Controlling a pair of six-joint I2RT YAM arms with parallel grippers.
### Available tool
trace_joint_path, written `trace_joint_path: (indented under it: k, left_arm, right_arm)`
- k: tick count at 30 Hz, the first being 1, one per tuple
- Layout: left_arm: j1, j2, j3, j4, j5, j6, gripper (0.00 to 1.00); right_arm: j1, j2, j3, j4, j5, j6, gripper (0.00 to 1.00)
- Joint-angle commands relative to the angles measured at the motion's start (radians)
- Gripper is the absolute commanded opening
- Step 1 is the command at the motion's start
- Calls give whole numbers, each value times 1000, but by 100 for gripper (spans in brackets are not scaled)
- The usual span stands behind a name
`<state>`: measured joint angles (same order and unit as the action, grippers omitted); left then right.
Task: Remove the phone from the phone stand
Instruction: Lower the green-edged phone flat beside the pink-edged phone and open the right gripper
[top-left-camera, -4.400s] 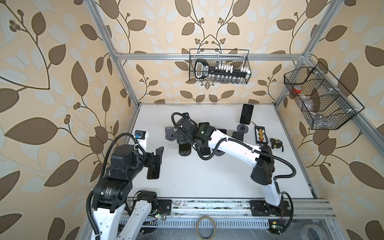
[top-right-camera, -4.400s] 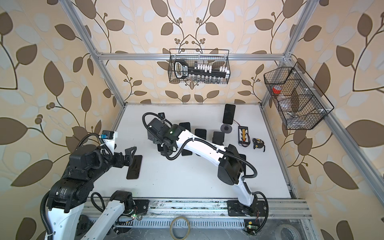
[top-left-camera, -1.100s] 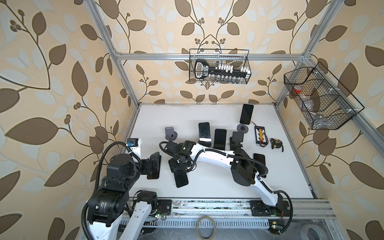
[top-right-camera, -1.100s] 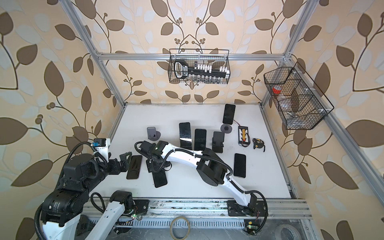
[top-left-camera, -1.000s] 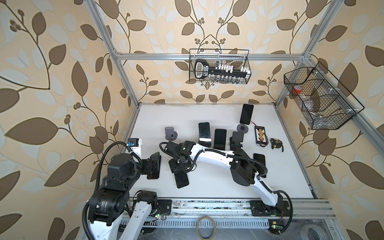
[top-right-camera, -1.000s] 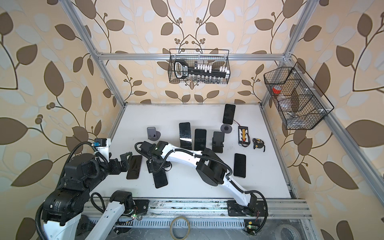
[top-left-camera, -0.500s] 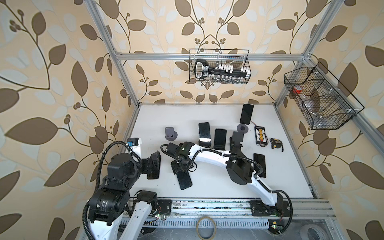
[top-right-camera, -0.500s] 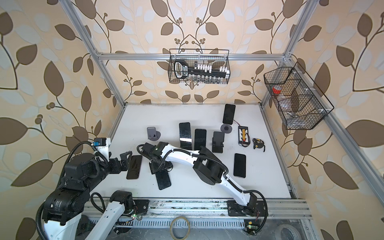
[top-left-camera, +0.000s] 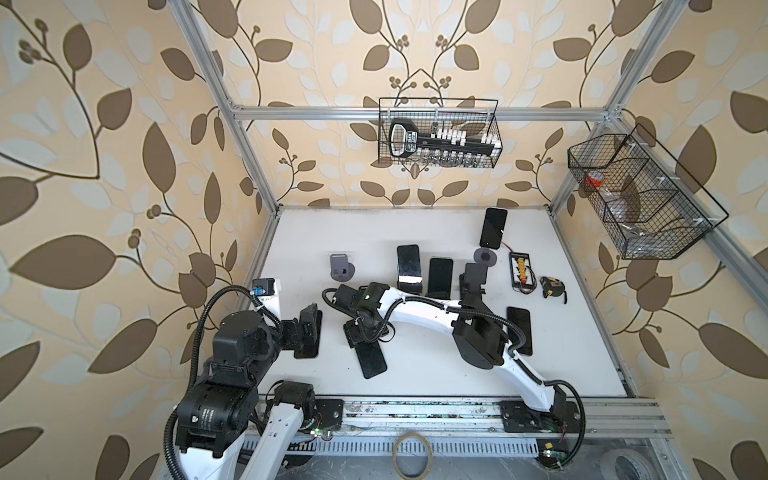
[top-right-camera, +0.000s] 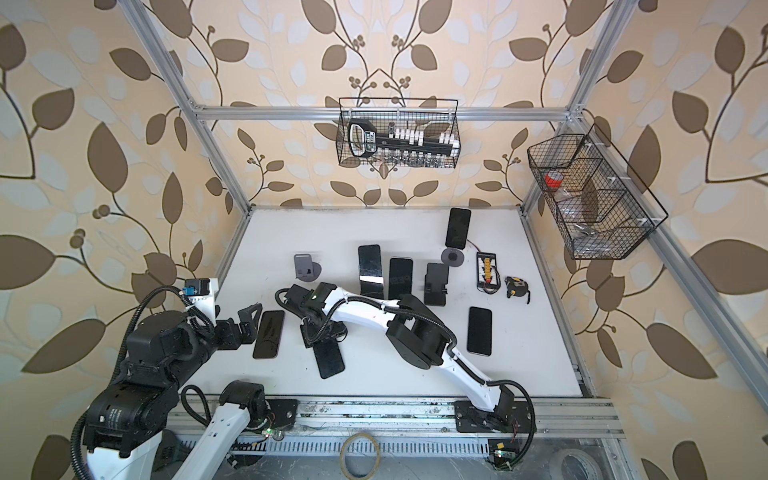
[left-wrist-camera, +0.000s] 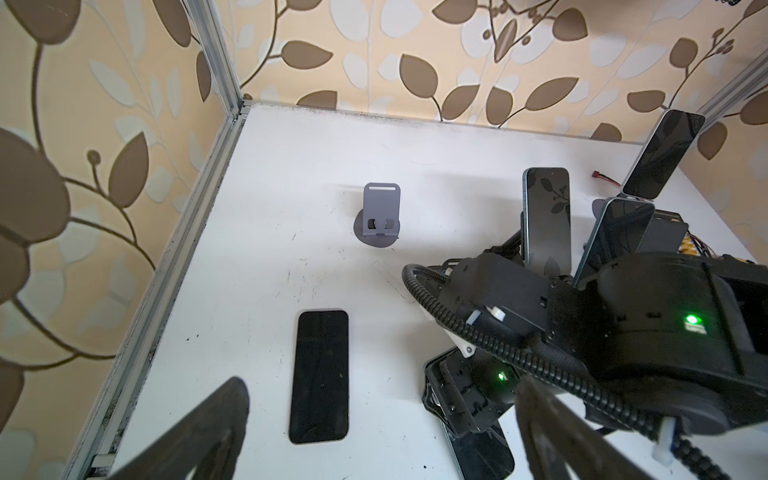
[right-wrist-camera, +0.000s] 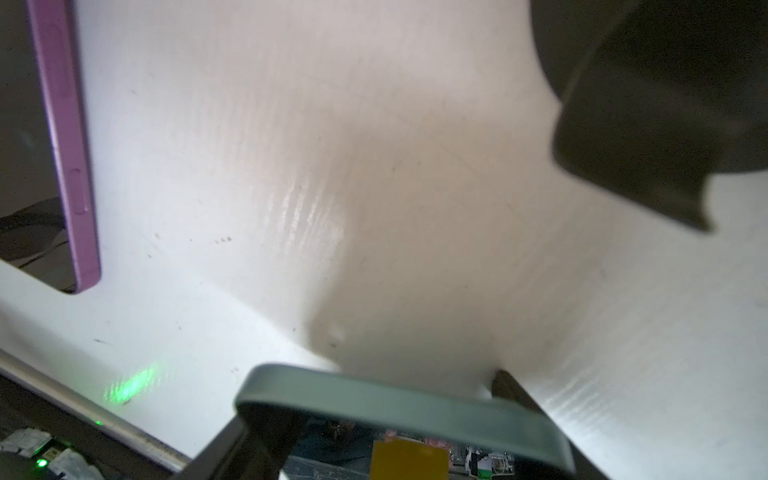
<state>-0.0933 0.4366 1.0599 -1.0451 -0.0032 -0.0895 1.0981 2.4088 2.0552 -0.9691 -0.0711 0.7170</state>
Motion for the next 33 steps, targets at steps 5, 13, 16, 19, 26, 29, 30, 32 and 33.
trace_joint_path:
  k: [5,13,16,19,26,29,30,32,33]
  left_arm:
    - [-10,3,-8,54,-20,14,99]
    - [-10,-3,-9,51,-32,37,99]
    - [-10,-7,-8,48,-45,48,99]
    - [-10,-9,-6,45,-51,54,99]
    - [-10,-12,-8,45,-47,53,99]
    - [-9,-10,-8,45,-46,57,99]
    - [-10,-9,-6,45,-44,59,99]
    - [-10,-7,-2,45,-45,64,99]
    - [-10,-7,-2,43,-47,66,99]
  right_arm:
    - [-10,82,-48,-52,35,-11,66]
    - [-29,98,-7,-53,47,5,70]
    - [-35,104,8,-53,26,15,70]
    - [-43,104,8,-45,1,35,69]
    - [-53,116,42,23,-80,126,67]
    - [-53,134,75,24,-101,146,67]
    - [-53,137,77,28,-107,152,67]
    - [-53,138,74,40,-118,166,68]
    - [-50,138,71,47,-124,174,68]
